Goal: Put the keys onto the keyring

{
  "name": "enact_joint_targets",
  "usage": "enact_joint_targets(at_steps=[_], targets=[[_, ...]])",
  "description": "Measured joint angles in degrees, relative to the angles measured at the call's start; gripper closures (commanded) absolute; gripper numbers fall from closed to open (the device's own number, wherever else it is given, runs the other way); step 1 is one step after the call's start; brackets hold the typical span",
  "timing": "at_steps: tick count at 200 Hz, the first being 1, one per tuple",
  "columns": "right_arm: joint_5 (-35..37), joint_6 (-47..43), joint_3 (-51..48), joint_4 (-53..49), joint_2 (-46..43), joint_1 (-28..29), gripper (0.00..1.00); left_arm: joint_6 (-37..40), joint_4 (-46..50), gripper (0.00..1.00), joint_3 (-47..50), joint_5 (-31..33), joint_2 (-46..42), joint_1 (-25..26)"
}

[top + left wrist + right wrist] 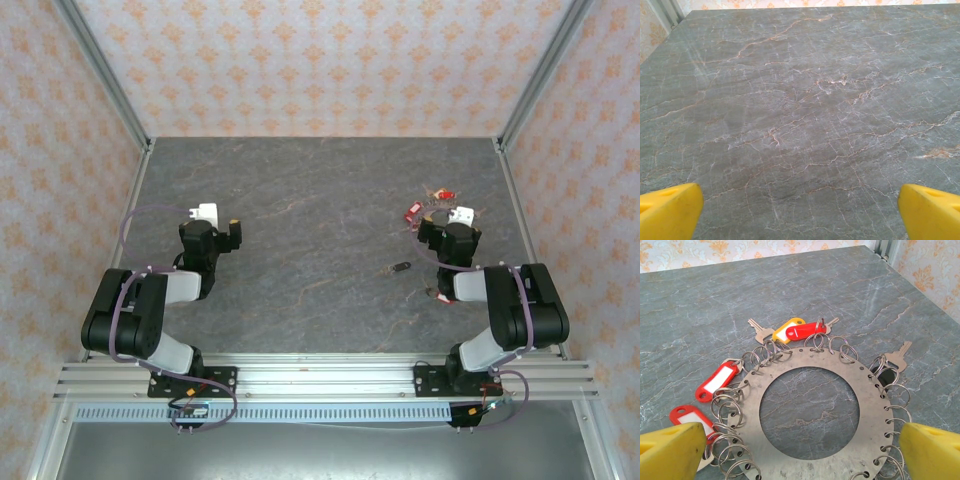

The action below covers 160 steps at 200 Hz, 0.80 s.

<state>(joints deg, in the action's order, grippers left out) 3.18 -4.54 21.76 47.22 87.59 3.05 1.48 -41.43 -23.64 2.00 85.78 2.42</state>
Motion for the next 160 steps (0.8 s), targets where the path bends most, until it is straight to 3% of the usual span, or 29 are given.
enact_joint_targets(at_steps=[38,61,121,160], targets=[[-0.2,0.0,0.0,-0.1,-1.3,0.0,0.01,-0.1,0.5,0.00,0.0,0.4,-0.8,0.0],[0.0,0.3,0.1,-3.2,-5.2,0.0,0.01,-1.6,5.3,0.00,-0.2,2.7,-6.6,0.0],[2.2,7.8,15.9,-30.6,-13.1,-0.1,0.01,-12.0,25.2,0.00,-6.3,6.2,-27.1,-0.3],[-6.3,11.9,21.0,-40.7,-10.9,-0.8,0.01,-18.5,34.9,0.00,-10.3,4.2,-32.5,-0.3]])
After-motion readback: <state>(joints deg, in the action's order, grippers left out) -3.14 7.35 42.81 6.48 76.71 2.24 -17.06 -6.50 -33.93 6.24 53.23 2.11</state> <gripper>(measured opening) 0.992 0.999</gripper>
